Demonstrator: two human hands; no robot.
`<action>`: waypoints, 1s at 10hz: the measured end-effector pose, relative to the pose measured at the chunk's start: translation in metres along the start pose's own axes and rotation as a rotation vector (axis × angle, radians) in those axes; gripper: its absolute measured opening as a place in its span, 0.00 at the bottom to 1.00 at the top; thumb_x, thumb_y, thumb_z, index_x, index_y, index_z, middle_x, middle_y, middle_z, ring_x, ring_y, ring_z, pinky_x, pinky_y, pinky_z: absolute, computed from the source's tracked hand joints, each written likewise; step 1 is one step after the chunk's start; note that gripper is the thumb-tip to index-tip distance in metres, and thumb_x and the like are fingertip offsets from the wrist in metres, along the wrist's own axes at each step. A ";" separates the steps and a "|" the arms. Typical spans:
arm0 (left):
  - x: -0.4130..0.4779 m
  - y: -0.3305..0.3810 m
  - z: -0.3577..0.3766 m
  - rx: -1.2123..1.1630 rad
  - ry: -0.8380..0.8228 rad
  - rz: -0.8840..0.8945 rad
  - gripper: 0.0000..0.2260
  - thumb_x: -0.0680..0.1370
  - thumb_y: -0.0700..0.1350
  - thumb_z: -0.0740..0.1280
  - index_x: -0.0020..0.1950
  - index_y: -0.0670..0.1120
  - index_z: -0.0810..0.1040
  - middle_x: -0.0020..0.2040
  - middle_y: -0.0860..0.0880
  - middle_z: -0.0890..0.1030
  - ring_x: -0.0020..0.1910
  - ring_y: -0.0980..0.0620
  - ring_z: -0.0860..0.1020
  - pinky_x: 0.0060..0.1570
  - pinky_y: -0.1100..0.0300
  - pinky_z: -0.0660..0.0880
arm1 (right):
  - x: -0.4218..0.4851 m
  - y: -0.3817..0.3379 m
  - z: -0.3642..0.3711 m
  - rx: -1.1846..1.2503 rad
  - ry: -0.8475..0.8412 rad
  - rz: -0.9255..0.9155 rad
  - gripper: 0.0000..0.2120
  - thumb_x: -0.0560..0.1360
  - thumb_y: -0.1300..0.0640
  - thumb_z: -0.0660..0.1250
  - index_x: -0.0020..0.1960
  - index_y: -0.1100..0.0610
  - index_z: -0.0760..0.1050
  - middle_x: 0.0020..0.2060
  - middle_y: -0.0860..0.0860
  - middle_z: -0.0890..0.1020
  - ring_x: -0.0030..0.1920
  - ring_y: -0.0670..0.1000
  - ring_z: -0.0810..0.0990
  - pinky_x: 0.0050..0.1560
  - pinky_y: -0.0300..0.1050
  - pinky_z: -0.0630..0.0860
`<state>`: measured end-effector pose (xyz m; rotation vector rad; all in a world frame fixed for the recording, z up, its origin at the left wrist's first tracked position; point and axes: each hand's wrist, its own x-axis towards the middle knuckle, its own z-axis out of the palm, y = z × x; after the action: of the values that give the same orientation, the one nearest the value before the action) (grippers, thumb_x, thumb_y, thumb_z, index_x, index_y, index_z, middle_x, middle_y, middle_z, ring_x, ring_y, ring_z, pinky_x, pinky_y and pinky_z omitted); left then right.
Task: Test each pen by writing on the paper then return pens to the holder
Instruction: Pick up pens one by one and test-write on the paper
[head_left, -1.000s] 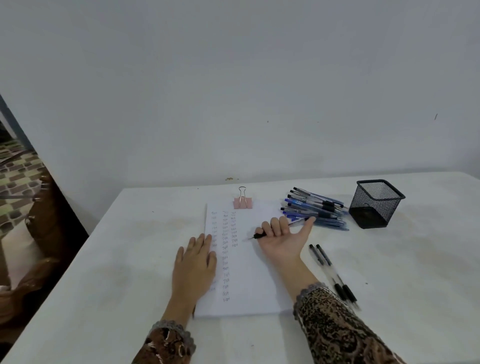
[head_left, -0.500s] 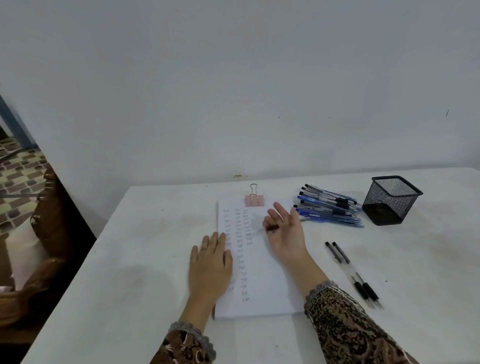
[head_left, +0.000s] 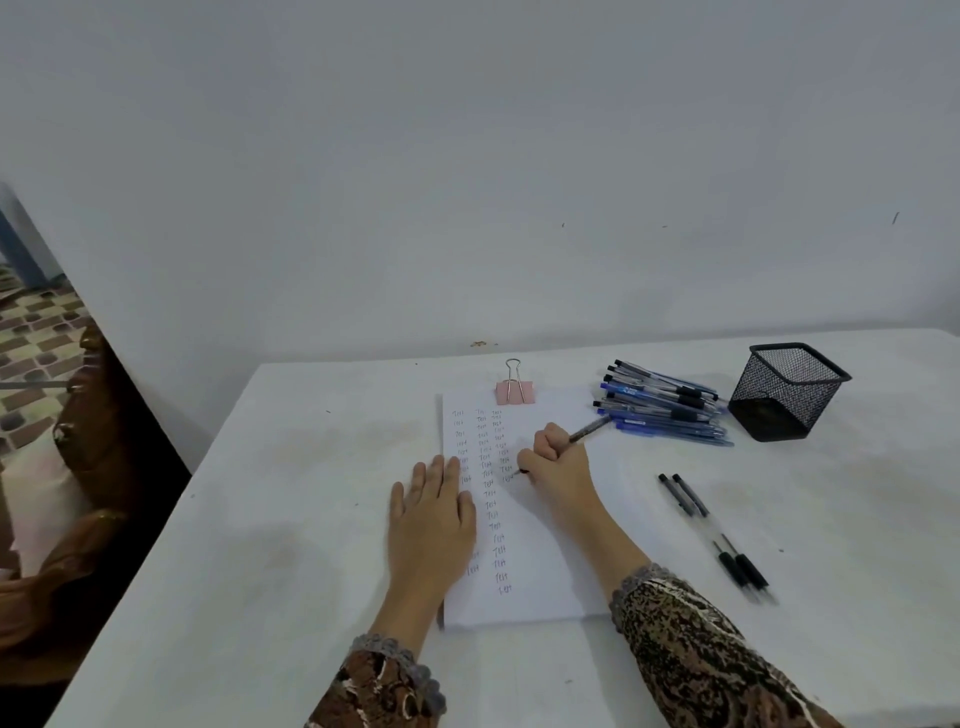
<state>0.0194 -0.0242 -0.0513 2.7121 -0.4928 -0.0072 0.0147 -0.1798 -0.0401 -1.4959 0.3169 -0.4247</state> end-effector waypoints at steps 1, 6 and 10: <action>-0.001 0.000 0.000 0.001 0.003 -0.001 0.23 0.82 0.50 0.46 0.77 0.50 0.47 0.77 0.52 0.48 0.76 0.53 0.45 0.74 0.52 0.41 | -0.005 -0.004 0.004 -0.083 0.002 -0.023 0.24 0.64 0.75 0.62 0.28 0.51 0.53 0.26 0.44 0.58 0.26 0.44 0.55 0.31 0.37 0.56; -0.001 0.001 -0.002 -0.004 -0.003 0.001 0.23 0.82 0.50 0.46 0.76 0.50 0.47 0.77 0.52 0.47 0.76 0.52 0.45 0.74 0.52 0.41 | -0.010 -0.009 0.006 -0.217 -0.046 -0.078 0.24 0.65 0.74 0.63 0.26 0.53 0.54 0.27 0.47 0.59 0.31 0.46 0.60 0.31 0.30 0.60; 0.000 0.000 -0.001 -0.001 -0.007 0.004 0.23 0.82 0.50 0.45 0.77 0.50 0.46 0.77 0.52 0.47 0.76 0.53 0.44 0.74 0.52 0.40 | -0.007 -0.007 0.005 -0.260 -0.027 -0.103 0.23 0.66 0.74 0.63 0.27 0.54 0.54 0.27 0.48 0.59 0.31 0.43 0.62 0.33 0.29 0.61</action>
<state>0.0192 -0.0235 -0.0510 2.7108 -0.5006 -0.0159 0.0105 -0.1720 -0.0329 -1.7766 0.2824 -0.4581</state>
